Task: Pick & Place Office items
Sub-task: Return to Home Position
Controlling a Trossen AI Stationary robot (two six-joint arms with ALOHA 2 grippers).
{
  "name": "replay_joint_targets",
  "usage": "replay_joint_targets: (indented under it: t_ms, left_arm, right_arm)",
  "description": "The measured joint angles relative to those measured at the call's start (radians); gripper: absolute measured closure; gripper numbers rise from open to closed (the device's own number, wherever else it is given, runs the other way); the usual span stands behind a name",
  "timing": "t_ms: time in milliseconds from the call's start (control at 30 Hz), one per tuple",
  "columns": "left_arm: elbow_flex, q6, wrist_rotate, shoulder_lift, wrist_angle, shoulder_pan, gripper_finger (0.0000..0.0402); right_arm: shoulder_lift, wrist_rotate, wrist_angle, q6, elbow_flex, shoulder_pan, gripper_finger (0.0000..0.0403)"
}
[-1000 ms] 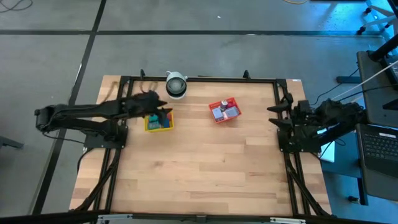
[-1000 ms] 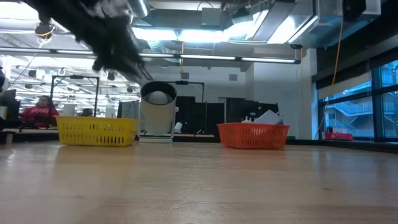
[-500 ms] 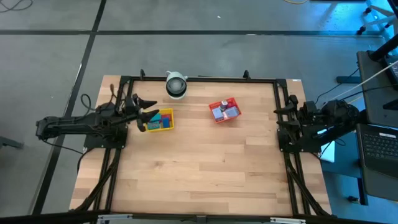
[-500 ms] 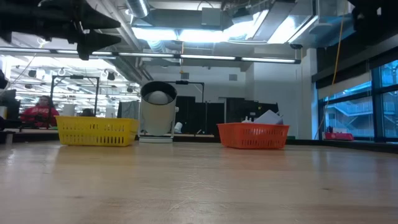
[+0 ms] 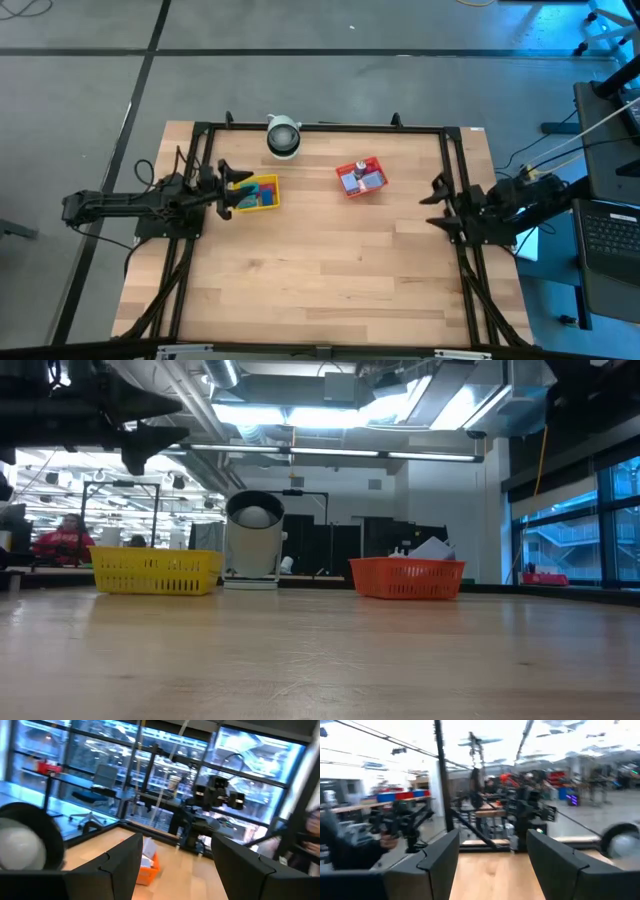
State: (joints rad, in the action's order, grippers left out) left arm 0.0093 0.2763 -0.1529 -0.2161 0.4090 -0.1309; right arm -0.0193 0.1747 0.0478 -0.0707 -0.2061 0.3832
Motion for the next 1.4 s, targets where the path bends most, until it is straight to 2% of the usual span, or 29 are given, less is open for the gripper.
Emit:
replay_joint_targets:
  t_ms: [133, 633, 1000, 1067, 1167, 1300, 1400]
  left_arm:
    - [0.0, -0.034, 0.05, -0.004, -0.005, 0.0, 0.0169]
    - [0.0, -0.206, 0.072, -0.046, -0.04, 0.001, 0.0169]
    - [0.0, -0.192, 0.096, -0.046, -0.035, 0.001, 0.0169]
    - [0.0, -0.133, 0.072, -0.045, -0.009, 0.001, 0.0169]
    - [0.0, -0.087, 0.014, -0.049, -0.03, -0.001, 0.0169]
    - [0.0, -0.134, 0.015, -0.053, -0.103, -0.001, 0.0169]
    - [0.0, -0.145, 0.011, -0.053, -0.15, -0.001, 0.0169]
  right_arm:
    - [0.0, -0.018, 0.028, 0.029, 0.044, 0.0, 0.017]
    - [0.0, -0.039, 0.059, 0.131, 0.177, -0.012, 0.0169]
    - [0.0, -0.057, 0.012, 0.157, 0.191, -0.074, 0.0169]
    - [0.0, -0.027, 0.012, 0.152, 0.191, -0.073, 0.0169]
    - [0.0, 0.077, 0.015, 0.107, 0.191, -0.073, 0.0169]
    - [0.0, 0.207, 0.015, 0.071, 0.191, -0.073, 0.0169]
    - [0.0, 0.236, 0.019, 0.081, 0.191, -0.073, 0.0169]
